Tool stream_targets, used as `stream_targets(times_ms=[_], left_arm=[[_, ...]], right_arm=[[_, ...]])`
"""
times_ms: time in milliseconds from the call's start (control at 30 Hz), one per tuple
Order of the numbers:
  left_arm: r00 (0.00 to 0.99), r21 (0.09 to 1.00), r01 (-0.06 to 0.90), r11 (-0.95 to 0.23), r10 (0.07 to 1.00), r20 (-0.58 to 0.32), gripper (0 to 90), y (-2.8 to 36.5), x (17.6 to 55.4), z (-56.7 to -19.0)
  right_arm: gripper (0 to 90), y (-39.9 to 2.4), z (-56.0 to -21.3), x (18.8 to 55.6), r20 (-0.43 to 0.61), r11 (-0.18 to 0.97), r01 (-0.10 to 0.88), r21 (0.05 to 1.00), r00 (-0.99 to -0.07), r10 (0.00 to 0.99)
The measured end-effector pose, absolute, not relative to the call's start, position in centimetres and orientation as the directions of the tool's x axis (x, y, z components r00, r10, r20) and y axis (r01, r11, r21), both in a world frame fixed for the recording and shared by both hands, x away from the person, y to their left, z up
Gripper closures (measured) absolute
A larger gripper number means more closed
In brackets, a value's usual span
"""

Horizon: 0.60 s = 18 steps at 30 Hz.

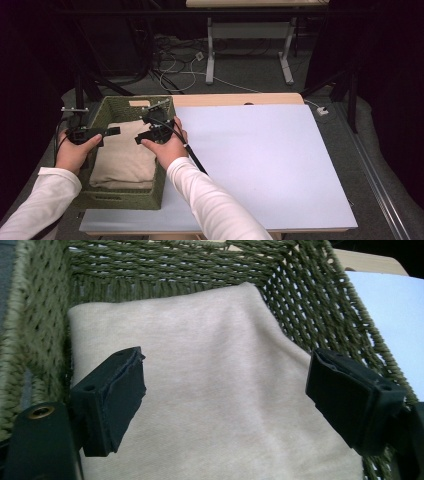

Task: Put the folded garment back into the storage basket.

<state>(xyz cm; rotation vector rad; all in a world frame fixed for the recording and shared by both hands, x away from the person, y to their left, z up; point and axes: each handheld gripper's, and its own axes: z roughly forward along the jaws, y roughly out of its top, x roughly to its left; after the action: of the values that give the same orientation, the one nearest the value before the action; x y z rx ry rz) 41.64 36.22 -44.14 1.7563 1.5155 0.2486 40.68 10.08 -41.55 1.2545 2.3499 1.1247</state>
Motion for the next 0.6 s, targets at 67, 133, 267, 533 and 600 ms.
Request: stream_targets(times_ms=[67,133,267,533,600], left_arm=[[0.269,0.662,0.749,0.020,0.904,-0.331,16.1,36.0,41.6,-44.0],[0.283,0.666,0.746,0.006,0.903,-0.324,15.6,35.8,41.5,-43.9],[0.305,0.673,0.739,-0.007,0.895,-0.325,9.1,35.3,41.2,-43.7],[0.334,0.691,0.723,-0.011,0.881,-0.335,0.6,34.8,40.8,-43.2],[0.342,0.691,0.722,-0.019,0.878,-0.333,0.5,34.8,40.7,-43.1]], right_arm=[[14.4,9.9,-41.5,40.6,0.136,0.331,0.595,0.732,-0.605,0.785],[13.9,9.9,-41.4,40.5,0.118,0.334,0.593,0.733,-0.593,0.796],[4.3,9.6,-41.4,40.6,0.096,0.360,0.595,0.718,-0.597,0.796],[0.0,8.9,-41.1,40.3,0.067,0.404,0.576,0.711,-0.628,0.776],[0.0,8.7,-40.8,40.2,0.069,0.404,0.573,0.713,-0.630,0.773]])
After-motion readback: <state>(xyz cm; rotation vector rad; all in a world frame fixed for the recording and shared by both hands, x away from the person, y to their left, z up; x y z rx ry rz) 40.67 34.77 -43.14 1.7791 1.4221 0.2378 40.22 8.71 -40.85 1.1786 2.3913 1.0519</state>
